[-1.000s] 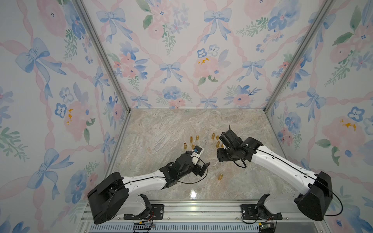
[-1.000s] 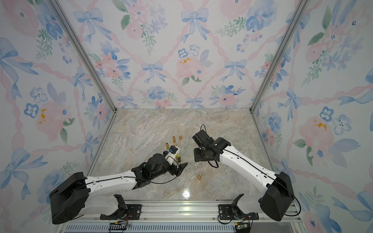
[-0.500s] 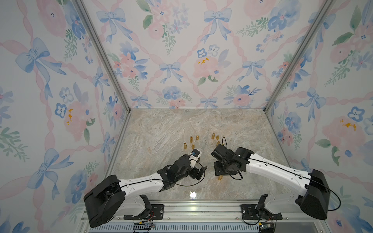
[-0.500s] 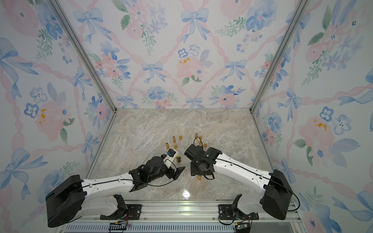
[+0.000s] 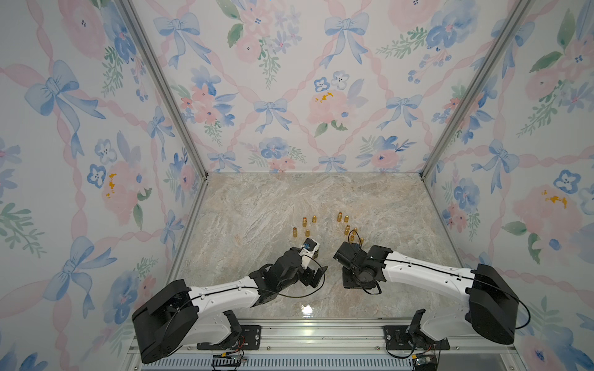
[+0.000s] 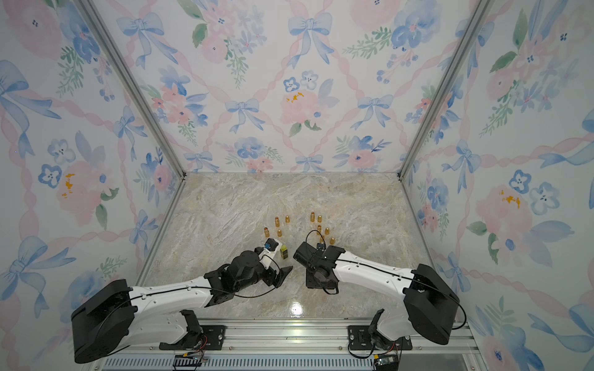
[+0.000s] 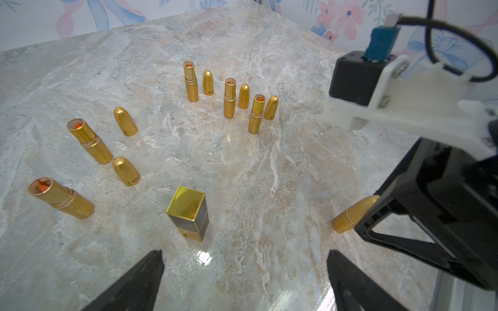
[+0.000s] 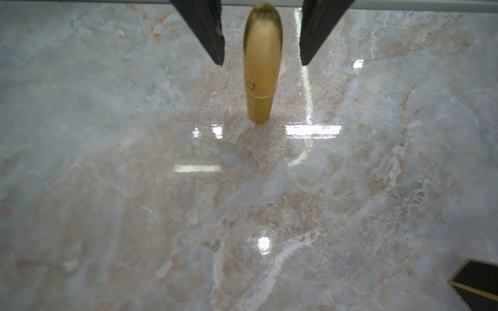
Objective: Open the lipstick cap
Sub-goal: Pick up the lipstick at the center of the board.
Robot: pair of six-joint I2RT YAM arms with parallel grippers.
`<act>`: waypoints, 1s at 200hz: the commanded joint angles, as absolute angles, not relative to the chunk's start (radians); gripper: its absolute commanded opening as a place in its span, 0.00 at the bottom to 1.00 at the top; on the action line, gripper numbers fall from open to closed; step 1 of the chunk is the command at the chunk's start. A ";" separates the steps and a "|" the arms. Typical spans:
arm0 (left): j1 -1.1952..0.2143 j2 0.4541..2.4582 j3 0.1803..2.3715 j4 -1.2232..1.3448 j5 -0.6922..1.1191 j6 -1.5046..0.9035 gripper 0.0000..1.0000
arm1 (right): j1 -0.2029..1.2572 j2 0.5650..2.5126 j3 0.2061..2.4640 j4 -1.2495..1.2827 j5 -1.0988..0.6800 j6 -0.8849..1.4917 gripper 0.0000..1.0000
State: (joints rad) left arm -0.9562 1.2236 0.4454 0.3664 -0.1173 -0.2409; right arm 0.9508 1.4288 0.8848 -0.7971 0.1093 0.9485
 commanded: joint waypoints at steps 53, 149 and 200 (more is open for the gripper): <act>-0.962 1.224 0.440 0.359 -0.152 -0.256 0.98 | 0.946 1.500 0.864 -0.739 0.160 0.911 0.35; -0.962 1.232 0.441 0.361 -0.176 -0.252 0.98 | 0.936 1.499 0.859 -0.725 0.182 0.874 0.22; -0.962 1.221 0.437 0.368 -0.170 -0.237 0.98 | 0.922 1.443 0.919 -0.800 0.186 0.806 0.21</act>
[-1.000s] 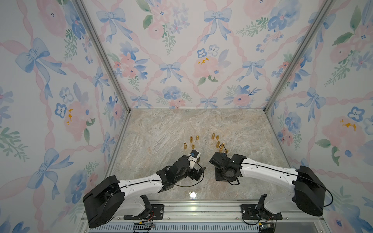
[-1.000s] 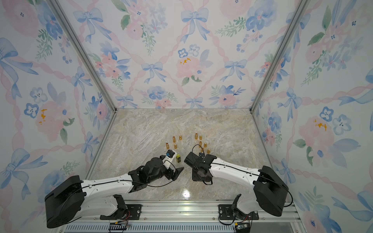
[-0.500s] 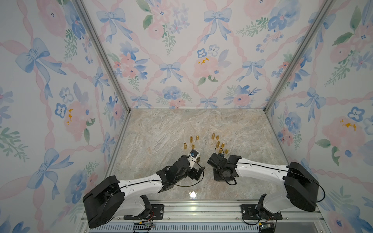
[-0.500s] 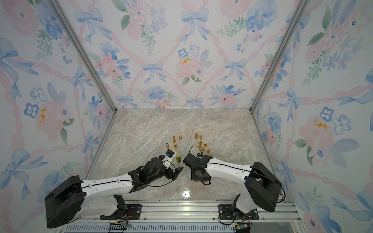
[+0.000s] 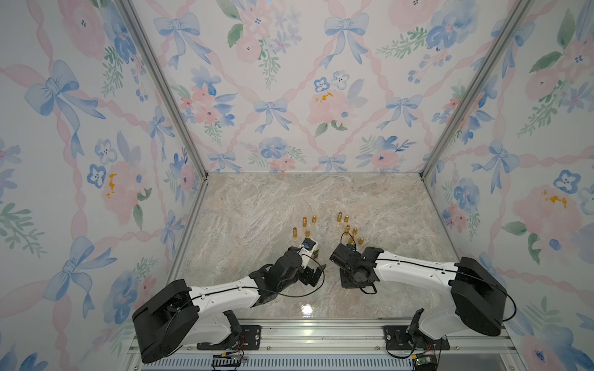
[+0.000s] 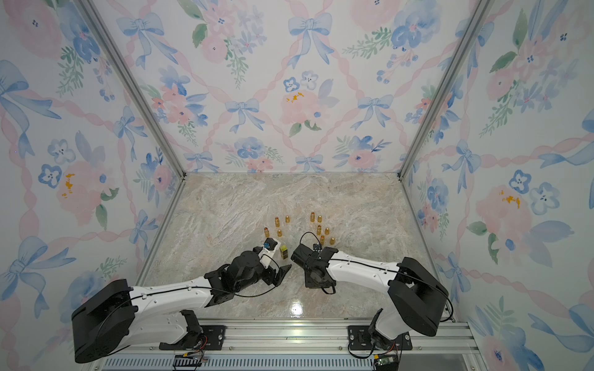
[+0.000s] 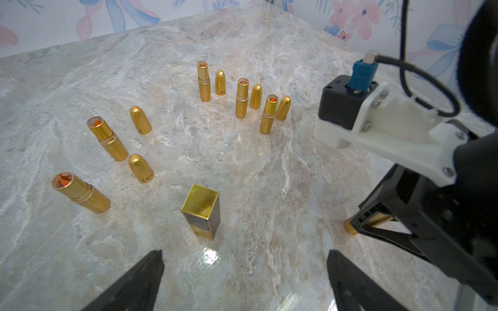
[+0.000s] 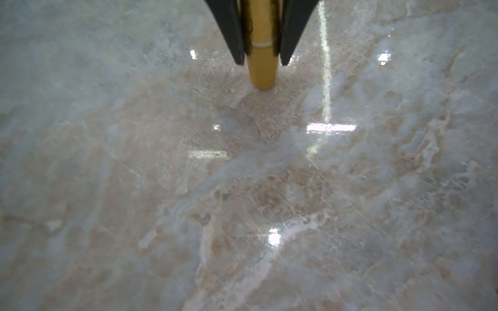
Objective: Open the lipstick cap
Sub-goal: Pick up the lipstick at the center of the board.
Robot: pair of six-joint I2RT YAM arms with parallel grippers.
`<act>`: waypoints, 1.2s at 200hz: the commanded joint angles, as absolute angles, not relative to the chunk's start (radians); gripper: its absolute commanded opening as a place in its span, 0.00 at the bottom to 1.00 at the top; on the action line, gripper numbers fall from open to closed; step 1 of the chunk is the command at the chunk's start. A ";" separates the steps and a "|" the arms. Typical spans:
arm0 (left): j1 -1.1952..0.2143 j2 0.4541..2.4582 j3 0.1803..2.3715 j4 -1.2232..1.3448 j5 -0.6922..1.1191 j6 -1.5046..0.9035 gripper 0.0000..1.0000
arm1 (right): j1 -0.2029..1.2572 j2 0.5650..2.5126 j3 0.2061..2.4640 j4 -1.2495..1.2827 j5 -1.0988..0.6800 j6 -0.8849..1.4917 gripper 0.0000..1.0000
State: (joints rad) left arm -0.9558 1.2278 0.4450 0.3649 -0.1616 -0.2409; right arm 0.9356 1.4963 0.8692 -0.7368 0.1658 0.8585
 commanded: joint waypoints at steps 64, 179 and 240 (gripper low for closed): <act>-0.961 1.155 0.392 0.478 -0.074 -0.118 0.97 | 0.857 1.362 1.035 -0.882 0.051 0.663 0.22; -0.957 1.245 0.484 0.621 0.270 0.025 0.70 | 0.694 1.281 1.130 -0.868 -0.300 0.491 0.23; -0.957 1.338 0.558 0.643 0.333 0.028 0.50 | 0.626 1.237 1.116 -0.821 -0.422 0.500 0.23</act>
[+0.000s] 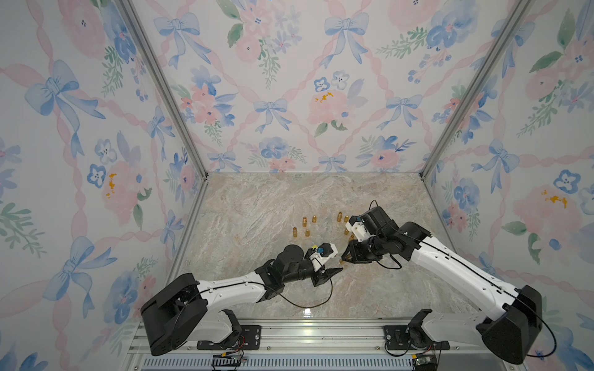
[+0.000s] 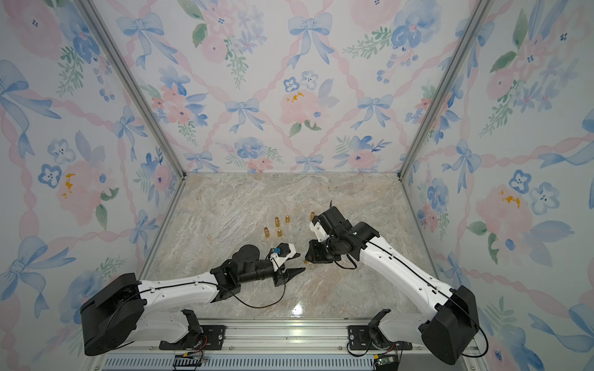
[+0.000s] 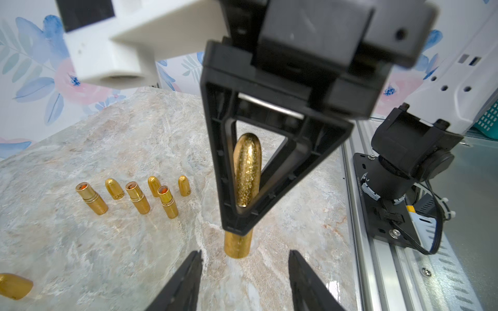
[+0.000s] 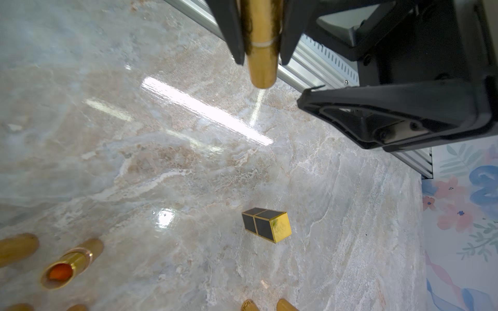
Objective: Open the lipstick cap
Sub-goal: Pick up the lipstick at the center of the board.
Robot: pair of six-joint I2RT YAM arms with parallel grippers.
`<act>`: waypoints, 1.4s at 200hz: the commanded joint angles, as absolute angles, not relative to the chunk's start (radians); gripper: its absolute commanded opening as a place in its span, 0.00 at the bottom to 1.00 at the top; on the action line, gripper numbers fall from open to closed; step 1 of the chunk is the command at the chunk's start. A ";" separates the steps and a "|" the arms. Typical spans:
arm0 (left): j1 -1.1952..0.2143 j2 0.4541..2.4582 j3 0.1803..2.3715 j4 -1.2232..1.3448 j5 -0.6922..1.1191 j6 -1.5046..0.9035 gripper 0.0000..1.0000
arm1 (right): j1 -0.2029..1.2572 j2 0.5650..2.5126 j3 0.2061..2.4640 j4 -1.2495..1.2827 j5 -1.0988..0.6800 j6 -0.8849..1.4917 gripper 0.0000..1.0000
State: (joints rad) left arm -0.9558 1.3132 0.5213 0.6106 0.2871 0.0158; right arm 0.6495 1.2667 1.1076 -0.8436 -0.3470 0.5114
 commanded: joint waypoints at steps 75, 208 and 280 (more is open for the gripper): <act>-0.952 1.411 0.614 0.648 0.290 0.009 0.37 | 0.615 1.217 1.076 -0.759 -0.489 0.520 0.22; -0.951 1.406 0.582 0.651 0.215 -0.027 0.00 | 0.603 1.209 1.089 -0.751 -0.480 0.502 0.31; -0.951 1.364 0.518 0.651 0.152 -0.076 0.00 | 0.606 1.209 1.082 -0.711 -0.464 0.508 0.42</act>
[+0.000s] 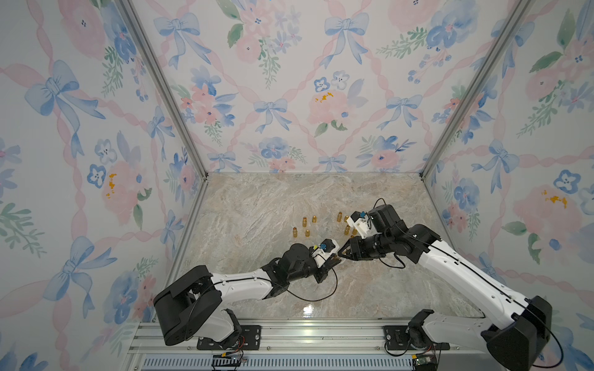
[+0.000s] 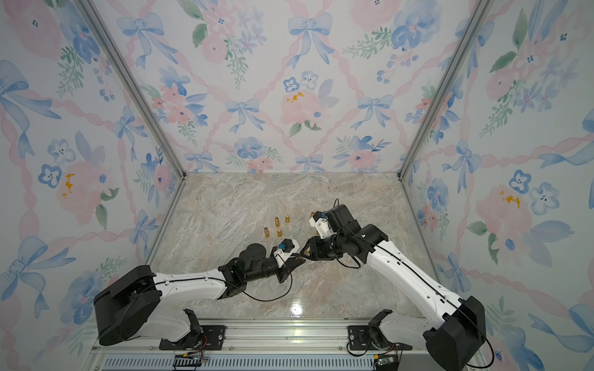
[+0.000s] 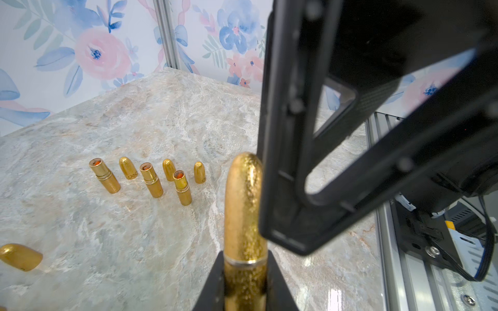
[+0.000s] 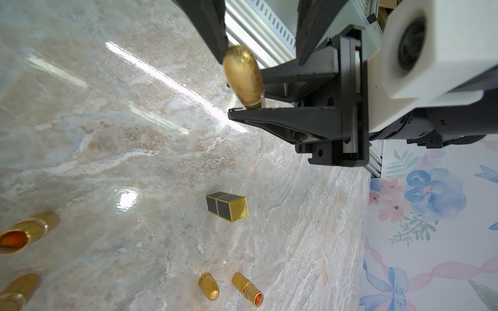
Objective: Open the lipstick cap
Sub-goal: Open the cover of the lipstick.
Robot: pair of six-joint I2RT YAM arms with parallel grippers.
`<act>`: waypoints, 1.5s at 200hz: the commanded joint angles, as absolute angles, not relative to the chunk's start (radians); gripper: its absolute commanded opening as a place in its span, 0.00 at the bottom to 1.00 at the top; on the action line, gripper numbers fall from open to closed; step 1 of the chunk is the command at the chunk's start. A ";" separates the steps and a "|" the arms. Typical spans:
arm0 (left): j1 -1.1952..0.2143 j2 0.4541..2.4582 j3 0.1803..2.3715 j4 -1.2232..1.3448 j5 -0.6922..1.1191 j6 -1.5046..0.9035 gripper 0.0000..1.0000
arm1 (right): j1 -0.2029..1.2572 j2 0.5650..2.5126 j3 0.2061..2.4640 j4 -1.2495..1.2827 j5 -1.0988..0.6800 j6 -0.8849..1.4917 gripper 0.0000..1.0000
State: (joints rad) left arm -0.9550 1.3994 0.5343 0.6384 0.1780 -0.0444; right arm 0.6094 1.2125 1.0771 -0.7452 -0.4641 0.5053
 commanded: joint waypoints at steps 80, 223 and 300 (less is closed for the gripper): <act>-0.952 1.328 0.512 0.651 0.156 -0.076 0.00 | 0.628 1.252 1.073 -0.651 -0.444 0.520 0.37; -0.951 1.331 0.491 0.646 0.089 -0.094 0.00 | 0.633 1.265 1.095 -0.662 -0.422 0.496 0.19; -0.950 1.309 0.451 0.611 0.032 -0.120 0.00 | 0.607 1.255 1.135 -0.683 -0.425 0.513 0.19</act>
State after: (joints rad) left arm -0.9607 1.3293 0.4911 0.6846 0.1150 -0.0879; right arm 0.6292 1.2655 1.0916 -0.6388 -0.4492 0.5117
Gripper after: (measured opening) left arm 0.204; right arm 0.203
